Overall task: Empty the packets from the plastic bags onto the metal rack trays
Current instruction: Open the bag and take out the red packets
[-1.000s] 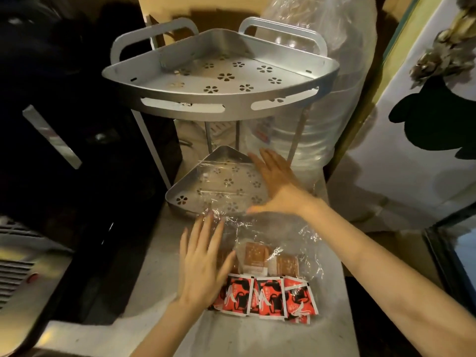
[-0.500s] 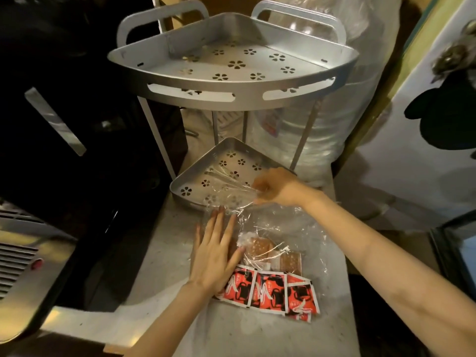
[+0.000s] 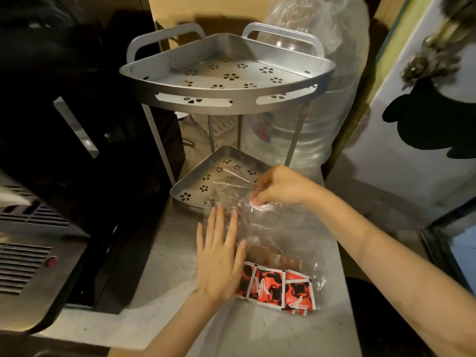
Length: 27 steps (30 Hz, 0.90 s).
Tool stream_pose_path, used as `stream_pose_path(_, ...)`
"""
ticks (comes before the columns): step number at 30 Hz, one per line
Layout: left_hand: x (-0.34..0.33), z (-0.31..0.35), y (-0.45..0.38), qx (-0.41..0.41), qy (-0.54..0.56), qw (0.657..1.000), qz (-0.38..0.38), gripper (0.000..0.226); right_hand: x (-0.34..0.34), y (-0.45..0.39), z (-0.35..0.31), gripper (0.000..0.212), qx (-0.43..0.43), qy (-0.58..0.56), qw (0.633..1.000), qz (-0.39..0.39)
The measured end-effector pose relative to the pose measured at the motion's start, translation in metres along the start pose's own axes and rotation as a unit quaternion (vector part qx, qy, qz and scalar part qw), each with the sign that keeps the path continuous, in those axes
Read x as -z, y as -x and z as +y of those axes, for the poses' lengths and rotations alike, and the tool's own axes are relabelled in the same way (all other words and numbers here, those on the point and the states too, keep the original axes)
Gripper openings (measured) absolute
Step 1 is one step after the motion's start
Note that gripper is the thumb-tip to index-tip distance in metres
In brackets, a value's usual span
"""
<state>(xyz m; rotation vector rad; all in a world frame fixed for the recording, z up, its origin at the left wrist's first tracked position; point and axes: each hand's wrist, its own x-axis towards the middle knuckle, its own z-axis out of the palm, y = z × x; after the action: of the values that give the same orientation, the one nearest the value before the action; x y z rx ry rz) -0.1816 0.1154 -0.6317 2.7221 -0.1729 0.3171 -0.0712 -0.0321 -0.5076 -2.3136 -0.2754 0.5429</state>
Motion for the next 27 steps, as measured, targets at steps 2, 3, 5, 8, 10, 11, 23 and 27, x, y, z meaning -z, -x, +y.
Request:
stream_pose_path(2, 0.007, 0.009, 0.005, 0.030, 0.030, 0.999, 0.020, 0.055, -0.004, 0.010, -0.004, 0.019, -0.006, -0.054, 0.999, 0.008)
stream_pose_path(3, 0.010, 0.013, 0.007, 0.045, 0.047, 0.998, 0.026, 0.055, -0.007, 0.014, -0.007, 0.020, -0.012, -0.082, 0.996, 0.009)
stream_pose_path(5, 0.018, 0.019, 0.013, 0.069, 0.081, 0.994, 0.033, 0.057, -0.014, 0.025, -0.013, 0.021, -0.031, -0.139, 0.990, -0.001)
stream_pose_path(8, 0.033, 0.021, 0.021, 0.082, 0.133, 0.987, 0.050, 0.057, -0.026, 0.041, -0.028, 0.017, -0.053, -0.237, 0.969, -0.033)
stream_pose_path(10, 0.042, 0.017, 0.024, 0.083, 0.192, 0.975, 0.068, 0.056, -0.036, 0.047, -0.033, 0.021, -0.077, -0.301, 0.949, -0.043)
stream_pose_path(11, 0.047, 0.014, 0.025, 0.089, 0.234, 0.965, 0.073, 0.055, -0.042, 0.048, -0.036, 0.028, -0.086, -0.337, 0.936, -0.049)
stream_pose_path(23, 0.030, -0.012, 0.013, 0.031, 0.188, 0.980, -0.058, 0.060, -0.097, 0.054, 0.017, 0.010, -0.151, -0.613, 0.776, -0.001)
stream_pose_path(27, 0.000, -0.002, 0.016, 0.001, 0.116, 0.986, -0.119, 0.063, -0.090, 0.064, 0.054, 0.024, -0.206, -0.563, 0.800, 0.026)
